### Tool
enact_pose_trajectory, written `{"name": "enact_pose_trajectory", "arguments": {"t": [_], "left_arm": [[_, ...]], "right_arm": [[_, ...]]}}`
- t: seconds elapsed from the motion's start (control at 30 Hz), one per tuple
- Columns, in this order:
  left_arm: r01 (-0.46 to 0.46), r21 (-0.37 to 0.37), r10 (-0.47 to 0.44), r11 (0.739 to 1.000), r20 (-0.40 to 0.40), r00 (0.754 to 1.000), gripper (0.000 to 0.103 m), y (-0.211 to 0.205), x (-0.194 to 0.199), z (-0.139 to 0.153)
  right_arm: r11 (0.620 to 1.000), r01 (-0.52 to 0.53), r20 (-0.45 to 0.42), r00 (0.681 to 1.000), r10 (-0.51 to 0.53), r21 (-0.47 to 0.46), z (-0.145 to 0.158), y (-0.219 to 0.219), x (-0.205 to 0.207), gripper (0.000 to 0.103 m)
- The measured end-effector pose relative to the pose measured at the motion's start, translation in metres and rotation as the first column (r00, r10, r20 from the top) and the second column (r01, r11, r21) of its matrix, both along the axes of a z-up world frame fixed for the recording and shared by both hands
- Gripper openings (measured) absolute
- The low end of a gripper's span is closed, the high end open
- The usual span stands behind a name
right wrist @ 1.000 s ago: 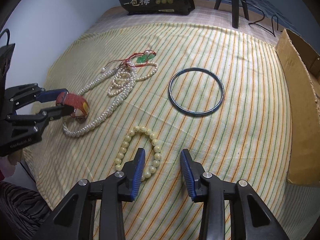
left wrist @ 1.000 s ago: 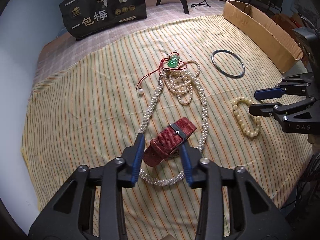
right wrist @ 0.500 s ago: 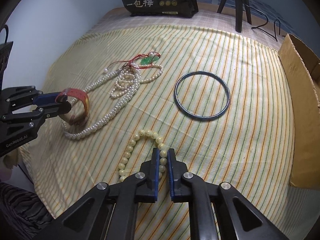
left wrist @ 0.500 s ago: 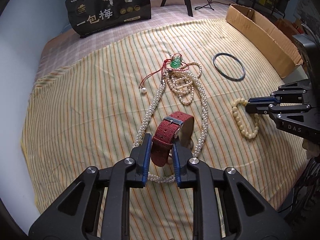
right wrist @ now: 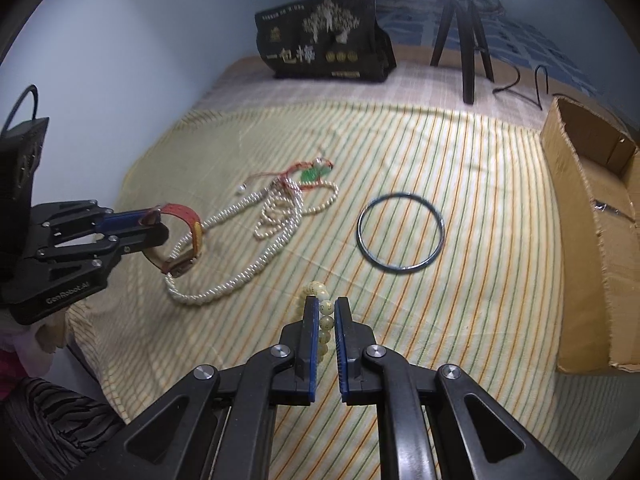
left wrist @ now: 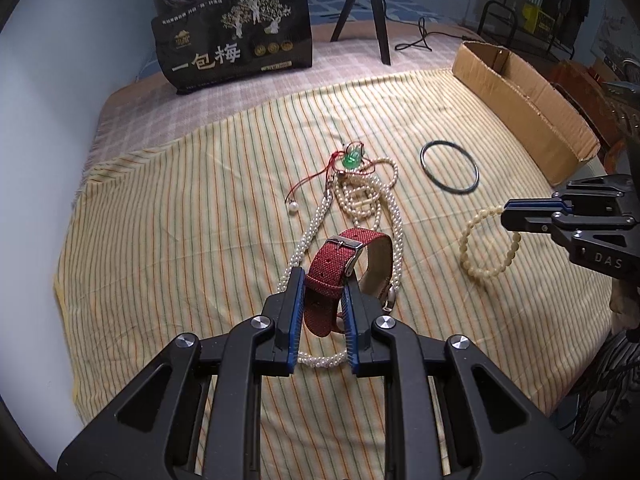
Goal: Organize jewelry
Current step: 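Lift the red watch with the left tool while the right tool carries the bead bracelet to the box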
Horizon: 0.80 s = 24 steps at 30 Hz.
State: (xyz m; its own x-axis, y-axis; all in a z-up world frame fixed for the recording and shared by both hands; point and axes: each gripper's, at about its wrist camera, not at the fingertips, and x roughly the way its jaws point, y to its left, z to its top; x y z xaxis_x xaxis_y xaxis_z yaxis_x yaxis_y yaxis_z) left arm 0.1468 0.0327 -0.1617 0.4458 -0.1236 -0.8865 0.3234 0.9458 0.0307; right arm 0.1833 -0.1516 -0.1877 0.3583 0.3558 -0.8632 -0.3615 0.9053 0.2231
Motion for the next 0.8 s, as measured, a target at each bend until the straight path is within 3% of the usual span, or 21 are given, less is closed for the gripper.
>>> {"name": "enact_pose_trajectory", "arguments": {"t": [0.33, 0.8], "left_arm": [[0.003, -0.014, -0.003, 1.000, 0.039, 0.999, 0.016, -0.021, -0.007, 0.018], [0.039, -0.082, -0.030, 0.996, 0.111, 0.993, 0.016, -0.079, -0.005, 0.056]], "right_arm": [[0.999, 0.033, 0.079, 0.996, -0.034, 0.016, 0.032, -0.021, -0.006, 0.005], [0.989, 0.135, 0.195, 0.970, -0.144, 0.058, 0.083, -0.091, -0.011, 0.005]]}}
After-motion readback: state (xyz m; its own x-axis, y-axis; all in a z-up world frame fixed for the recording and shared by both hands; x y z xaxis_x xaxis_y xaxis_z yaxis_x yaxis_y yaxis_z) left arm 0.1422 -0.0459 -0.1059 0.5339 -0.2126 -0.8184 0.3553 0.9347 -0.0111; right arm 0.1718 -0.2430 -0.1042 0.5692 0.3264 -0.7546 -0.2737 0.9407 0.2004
